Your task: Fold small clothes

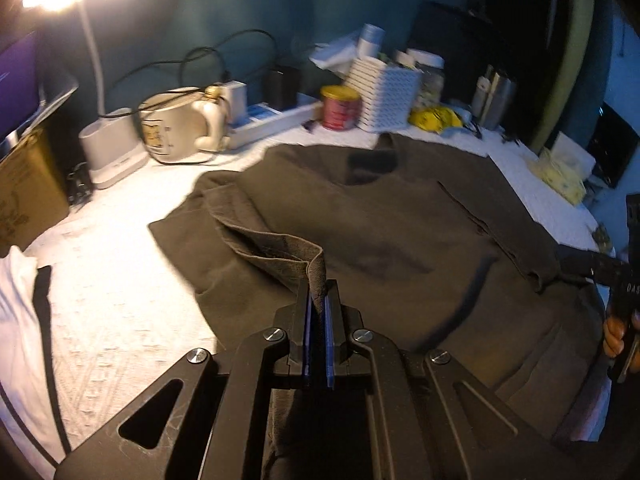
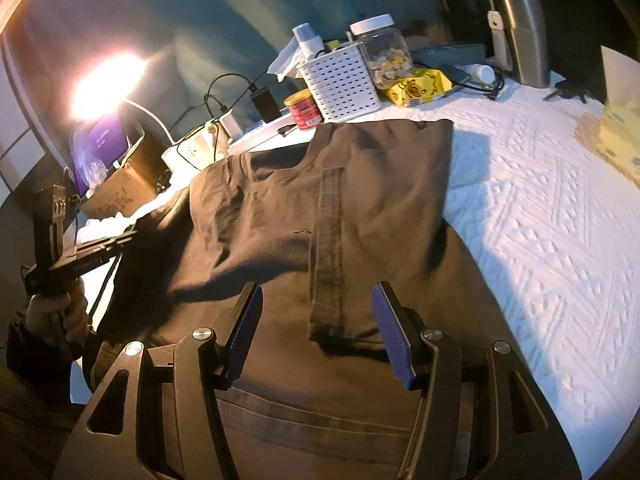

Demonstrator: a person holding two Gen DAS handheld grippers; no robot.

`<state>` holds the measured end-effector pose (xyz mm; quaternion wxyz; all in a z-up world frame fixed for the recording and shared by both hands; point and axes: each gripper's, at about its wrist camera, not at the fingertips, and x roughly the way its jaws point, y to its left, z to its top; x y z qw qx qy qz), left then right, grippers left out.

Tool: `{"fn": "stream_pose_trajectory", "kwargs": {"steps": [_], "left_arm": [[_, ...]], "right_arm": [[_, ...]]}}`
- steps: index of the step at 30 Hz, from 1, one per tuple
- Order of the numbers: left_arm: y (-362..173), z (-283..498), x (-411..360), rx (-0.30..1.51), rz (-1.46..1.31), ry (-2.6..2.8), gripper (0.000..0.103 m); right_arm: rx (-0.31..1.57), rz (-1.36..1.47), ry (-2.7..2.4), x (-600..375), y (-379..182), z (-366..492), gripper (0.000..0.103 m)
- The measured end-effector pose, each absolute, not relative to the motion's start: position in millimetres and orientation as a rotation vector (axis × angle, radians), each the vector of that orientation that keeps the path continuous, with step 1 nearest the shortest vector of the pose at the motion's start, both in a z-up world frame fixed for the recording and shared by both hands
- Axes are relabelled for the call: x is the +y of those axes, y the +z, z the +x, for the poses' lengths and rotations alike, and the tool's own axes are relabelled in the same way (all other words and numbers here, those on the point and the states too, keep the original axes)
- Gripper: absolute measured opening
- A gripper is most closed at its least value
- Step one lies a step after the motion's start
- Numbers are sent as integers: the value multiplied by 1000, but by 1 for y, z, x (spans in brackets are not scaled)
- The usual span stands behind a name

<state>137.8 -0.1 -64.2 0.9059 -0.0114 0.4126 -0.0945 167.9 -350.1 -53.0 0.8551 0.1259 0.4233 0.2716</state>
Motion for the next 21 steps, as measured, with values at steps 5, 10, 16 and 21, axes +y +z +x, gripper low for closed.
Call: {"fn": "stream_pose_trajectory", "kwargs": {"steps": [5, 10, 16, 21], "left_arm": [[-78, 137, -25, 888, 27, -247, 4], [-95, 140, -41, 935, 76, -275, 4], [-98, 142, -44, 1010, 55, -283, 16], [-78, 134, -31, 976, 3, -303, 58]], "right_arm": [[890, 280, 563, -360, -58, 165, 60], [894, 289, 556, -365, -62, 162, 60], [900, 294, 551, -366, -63, 160, 60], [895, 290, 553, -366, -63, 161, 60]]}}
